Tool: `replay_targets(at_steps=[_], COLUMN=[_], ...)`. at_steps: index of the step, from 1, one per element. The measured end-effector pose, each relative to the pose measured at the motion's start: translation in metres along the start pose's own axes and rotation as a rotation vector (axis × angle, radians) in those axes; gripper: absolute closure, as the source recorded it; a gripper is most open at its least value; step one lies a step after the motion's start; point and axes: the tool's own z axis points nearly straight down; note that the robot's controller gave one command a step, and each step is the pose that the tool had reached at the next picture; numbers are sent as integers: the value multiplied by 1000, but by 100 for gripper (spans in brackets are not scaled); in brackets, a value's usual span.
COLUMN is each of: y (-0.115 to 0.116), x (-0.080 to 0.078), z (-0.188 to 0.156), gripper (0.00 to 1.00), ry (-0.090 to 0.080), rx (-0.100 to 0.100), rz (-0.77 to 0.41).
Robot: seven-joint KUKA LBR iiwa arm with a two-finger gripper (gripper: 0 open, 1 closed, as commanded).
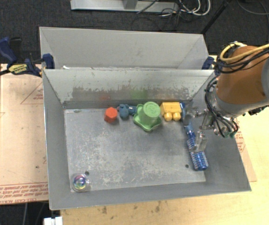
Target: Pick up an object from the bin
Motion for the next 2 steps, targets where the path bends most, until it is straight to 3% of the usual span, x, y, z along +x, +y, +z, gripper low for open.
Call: replay_targets(at_steps=[1, 2], y=[-23, -23], x=[14, 15], z=[87, 87], gripper=[0, 100], ry=[5, 10], rx=[-12, -14], rz=[-560, -560])
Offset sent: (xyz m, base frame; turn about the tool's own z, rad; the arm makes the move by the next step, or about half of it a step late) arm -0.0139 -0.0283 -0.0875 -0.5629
